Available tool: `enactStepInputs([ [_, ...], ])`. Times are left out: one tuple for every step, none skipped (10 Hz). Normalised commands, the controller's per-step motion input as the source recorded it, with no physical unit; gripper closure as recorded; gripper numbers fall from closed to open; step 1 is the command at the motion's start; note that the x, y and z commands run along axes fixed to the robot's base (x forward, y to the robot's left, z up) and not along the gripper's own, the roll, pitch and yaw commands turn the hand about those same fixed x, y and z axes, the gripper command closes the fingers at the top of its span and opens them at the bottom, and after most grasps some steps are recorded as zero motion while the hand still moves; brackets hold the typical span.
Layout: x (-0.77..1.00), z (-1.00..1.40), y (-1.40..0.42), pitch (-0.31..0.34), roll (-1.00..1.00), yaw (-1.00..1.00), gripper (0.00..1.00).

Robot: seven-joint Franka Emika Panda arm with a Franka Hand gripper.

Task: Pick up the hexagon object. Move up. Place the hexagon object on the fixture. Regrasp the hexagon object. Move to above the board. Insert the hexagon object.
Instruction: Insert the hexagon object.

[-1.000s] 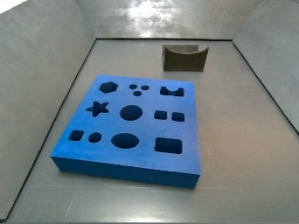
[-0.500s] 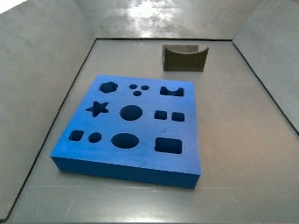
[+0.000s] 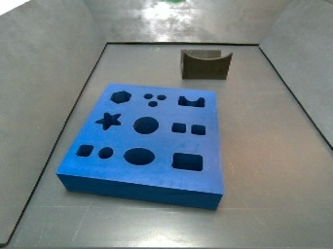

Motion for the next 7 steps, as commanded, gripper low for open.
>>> enactStepInputs([
  [-0.4,-0.81,0.29,-0.303,0.0,-0.63,1.0],
  [0.0,-0.01,0.03,0.0,0.0,0.0,1.0],
  [-0.3,-1.0,0.13,0.0,-0.14,-0.45,1.0],
  [-0.2,-1.0,0.16,0.0,-0.14,-0.93,1.0],
  [-0.21,-1.0,0.16,0.0,-0.14,-0.93,1.0],
  [-0.21,-1.0,0.16,0.0,-0.14,-0.91,1.0],
  [-0.35,-0.98,0.24,0.0,-0.2,-0.79,1.0],
])
